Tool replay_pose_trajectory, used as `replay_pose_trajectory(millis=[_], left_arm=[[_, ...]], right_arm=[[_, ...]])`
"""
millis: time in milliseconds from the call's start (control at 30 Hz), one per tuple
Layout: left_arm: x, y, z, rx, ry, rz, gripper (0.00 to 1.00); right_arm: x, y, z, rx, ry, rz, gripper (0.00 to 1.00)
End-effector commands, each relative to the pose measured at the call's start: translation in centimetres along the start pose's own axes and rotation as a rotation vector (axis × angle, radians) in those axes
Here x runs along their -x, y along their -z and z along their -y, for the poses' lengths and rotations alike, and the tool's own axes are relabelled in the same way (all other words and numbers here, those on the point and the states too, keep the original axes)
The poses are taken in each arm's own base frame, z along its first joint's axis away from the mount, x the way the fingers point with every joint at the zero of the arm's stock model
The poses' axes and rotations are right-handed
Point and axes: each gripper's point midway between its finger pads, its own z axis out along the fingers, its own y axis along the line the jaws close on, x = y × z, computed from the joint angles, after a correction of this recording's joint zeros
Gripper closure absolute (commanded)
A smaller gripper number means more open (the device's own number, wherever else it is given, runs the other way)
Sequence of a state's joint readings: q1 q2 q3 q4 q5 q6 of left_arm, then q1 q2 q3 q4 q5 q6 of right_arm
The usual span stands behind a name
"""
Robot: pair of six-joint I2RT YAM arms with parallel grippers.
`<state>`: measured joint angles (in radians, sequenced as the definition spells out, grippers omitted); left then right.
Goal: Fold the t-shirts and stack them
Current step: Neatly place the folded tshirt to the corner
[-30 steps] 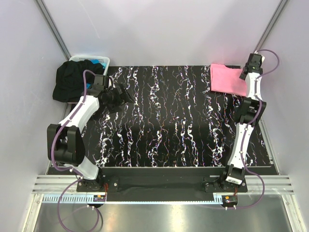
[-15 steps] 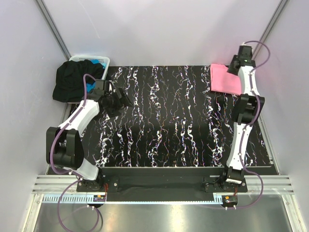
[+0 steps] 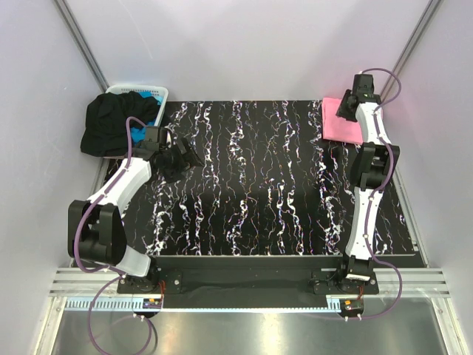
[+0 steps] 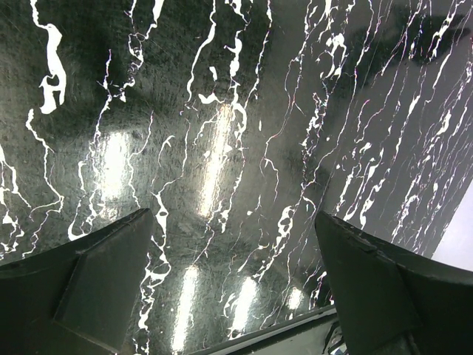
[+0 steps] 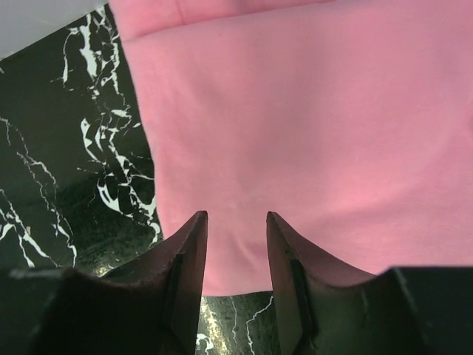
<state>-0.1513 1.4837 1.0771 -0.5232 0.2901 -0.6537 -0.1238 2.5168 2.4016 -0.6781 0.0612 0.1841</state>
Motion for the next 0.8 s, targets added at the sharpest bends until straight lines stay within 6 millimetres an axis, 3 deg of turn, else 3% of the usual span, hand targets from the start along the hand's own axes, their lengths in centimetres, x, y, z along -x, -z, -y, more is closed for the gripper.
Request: replay_pose_trajectory(millis=[0,333,433,767], left_arm=[[1.0,0.1,0.7,-0.019,-0.004,0.041,0.02],[2.1,-0.6,1.7,-0.035,0.006,0.036,0.02],[2.4,-0.7,2.0,-0.043,0.007,0.031,0.02],[2.6,-1.3,2.2,-0.045,0.011,0.016,0.02]], right_arm=[[-0.1,-0.2,0.1,-0.003,-0.028,-0.002,0.56],[-5.2,-1.6,0.0,0.006,-0.094,-0.174,0.56],[-5.8,-2.0,0.1,-0.006,-0.109,-0.202,0.56],[-8.1,-1.7,3.9,-0.206,-0.09,-0.286,0.55]])
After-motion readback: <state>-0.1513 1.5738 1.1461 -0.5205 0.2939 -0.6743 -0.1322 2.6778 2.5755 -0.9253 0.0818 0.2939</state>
